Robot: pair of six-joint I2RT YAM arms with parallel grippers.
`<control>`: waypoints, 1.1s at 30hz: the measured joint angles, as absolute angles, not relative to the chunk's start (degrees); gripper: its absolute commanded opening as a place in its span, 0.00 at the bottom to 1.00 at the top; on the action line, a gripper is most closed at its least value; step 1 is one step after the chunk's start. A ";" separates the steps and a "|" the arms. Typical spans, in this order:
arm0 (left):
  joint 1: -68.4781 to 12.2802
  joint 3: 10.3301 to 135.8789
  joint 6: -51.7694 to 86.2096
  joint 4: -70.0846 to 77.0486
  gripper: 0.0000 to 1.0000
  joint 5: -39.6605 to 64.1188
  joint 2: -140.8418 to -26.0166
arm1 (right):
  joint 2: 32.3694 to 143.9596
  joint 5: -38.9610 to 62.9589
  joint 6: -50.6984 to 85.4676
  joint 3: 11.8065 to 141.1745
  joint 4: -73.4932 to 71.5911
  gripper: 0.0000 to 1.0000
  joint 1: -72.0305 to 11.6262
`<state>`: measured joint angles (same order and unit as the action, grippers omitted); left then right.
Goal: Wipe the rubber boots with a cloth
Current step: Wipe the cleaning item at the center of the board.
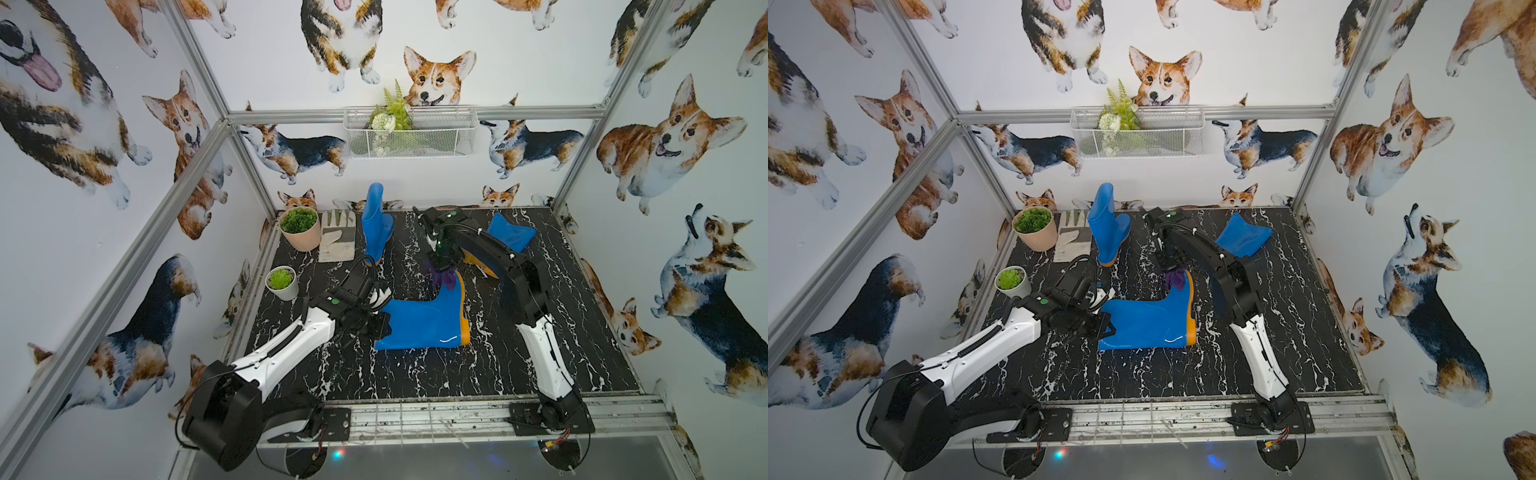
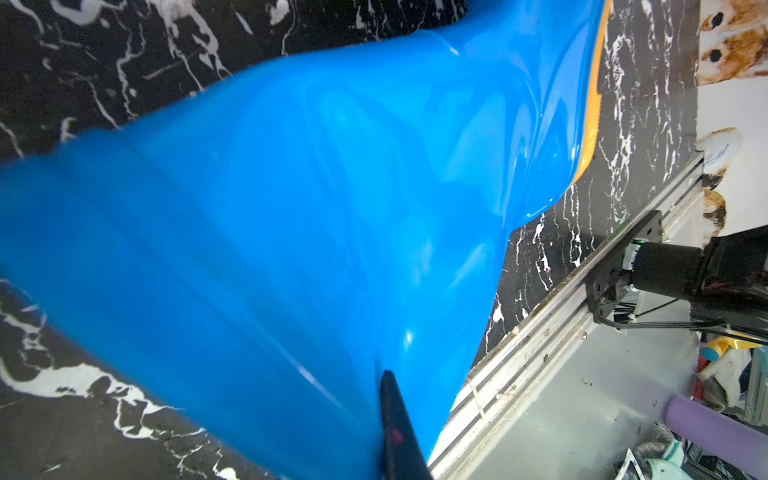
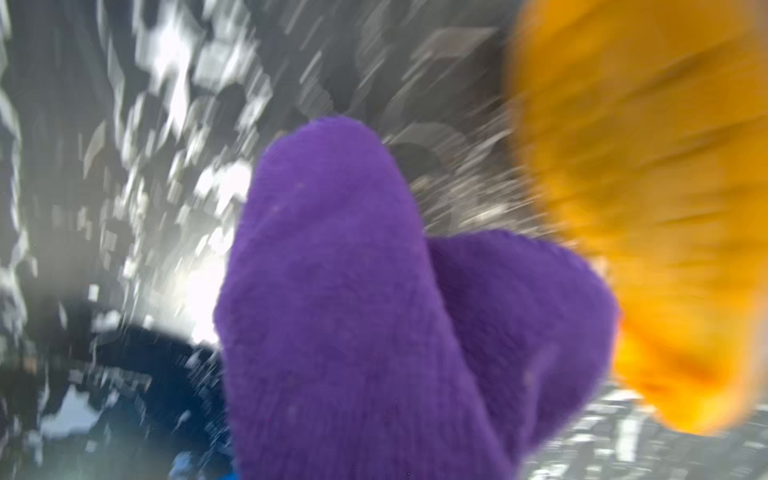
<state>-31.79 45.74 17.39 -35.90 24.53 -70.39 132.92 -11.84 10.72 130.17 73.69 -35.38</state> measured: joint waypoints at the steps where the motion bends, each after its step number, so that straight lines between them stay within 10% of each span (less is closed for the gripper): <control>1: -31.79 45.56 17.56 -36.27 0.00 24.49 -70.19 | 132.92 -13.34 10.66 132.64 74.61 0.00 -35.31; 6: -31.79 45.67 18.20 -37.06 0.00 24.10 -70.19 | 129.01 -16.51 10.50 136.38 75.50 0.00 -38.39; 18: -31.79 47.24 18.68 -37.60 0.00 23.97 -72.51 | 115.61 -6.11 14.15 99.72 65.23 0.00 -44.45; 33: -32.05 45.63 21.65 -36.27 0.00 22.83 -71.64 | 113.32 -14.50 13.58 110.91 62.54 0.00 -36.64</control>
<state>-32.05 45.63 21.65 -36.27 22.83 -71.64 113.32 -14.50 13.58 110.91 62.54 -36.64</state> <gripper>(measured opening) 0.079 0.109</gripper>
